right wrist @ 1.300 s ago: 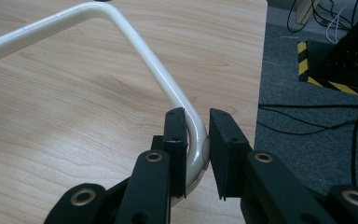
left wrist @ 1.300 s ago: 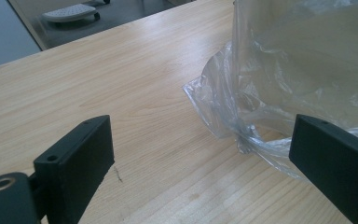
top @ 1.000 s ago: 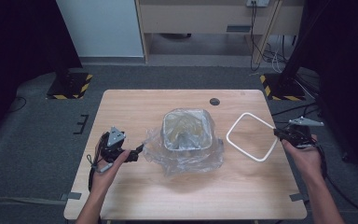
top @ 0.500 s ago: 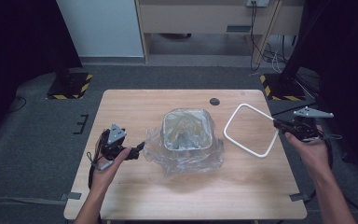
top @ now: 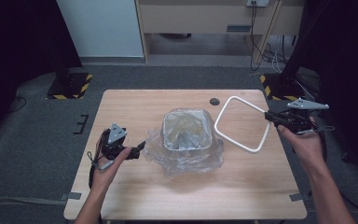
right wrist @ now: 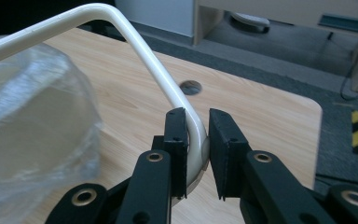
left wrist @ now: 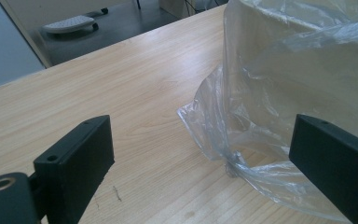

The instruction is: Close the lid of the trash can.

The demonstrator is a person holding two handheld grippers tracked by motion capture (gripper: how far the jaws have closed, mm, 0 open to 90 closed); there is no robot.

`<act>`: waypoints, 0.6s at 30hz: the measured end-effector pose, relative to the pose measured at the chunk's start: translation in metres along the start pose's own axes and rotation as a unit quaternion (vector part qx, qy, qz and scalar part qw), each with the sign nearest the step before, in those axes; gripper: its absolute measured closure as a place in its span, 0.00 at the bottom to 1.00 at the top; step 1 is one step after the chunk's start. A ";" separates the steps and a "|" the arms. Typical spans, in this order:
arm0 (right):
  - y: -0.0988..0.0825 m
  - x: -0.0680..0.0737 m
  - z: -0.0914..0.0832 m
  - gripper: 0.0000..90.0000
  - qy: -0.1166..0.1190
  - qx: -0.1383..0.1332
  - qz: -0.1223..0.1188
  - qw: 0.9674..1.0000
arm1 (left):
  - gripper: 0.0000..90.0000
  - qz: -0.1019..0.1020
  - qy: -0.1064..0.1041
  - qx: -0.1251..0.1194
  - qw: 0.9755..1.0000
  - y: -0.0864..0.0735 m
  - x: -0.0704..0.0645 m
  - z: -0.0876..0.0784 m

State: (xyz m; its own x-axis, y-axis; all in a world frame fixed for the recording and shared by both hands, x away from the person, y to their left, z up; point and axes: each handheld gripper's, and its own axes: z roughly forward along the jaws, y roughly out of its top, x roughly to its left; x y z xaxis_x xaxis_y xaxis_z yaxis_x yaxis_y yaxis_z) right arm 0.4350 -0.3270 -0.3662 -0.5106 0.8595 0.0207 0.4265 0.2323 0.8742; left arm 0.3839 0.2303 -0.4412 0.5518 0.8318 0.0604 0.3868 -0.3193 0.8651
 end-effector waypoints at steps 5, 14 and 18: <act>0.019 0.022 0.007 0.86 0.031 -0.002 -0.027 0.999 | 0.06 -0.001 0.000 -0.004 1.000 0.002 -0.001 -0.003; 0.041 0.059 0.040 0.86 0.081 0.004 -0.059 0.995 | 0.06 -0.001 -0.003 -0.005 1.000 0.003 -0.001 -0.005; 0.048 0.071 0.055 0.86 0.099 0.012 -0.076 0.992 | 0.06 -0.002 -0.003 -0.008 1.000 0.004 -0.001 -0.006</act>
State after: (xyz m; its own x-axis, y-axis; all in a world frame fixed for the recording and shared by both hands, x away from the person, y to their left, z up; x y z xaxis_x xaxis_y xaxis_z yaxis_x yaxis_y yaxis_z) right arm 0.4600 -0.2295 -0.3498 -0.7056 0.7085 -0.0138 0.3499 0.3652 0.8627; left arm 0.3803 0.2305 -0.4344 0.5543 0.8306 0.0533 0.3774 -0.3079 0.8734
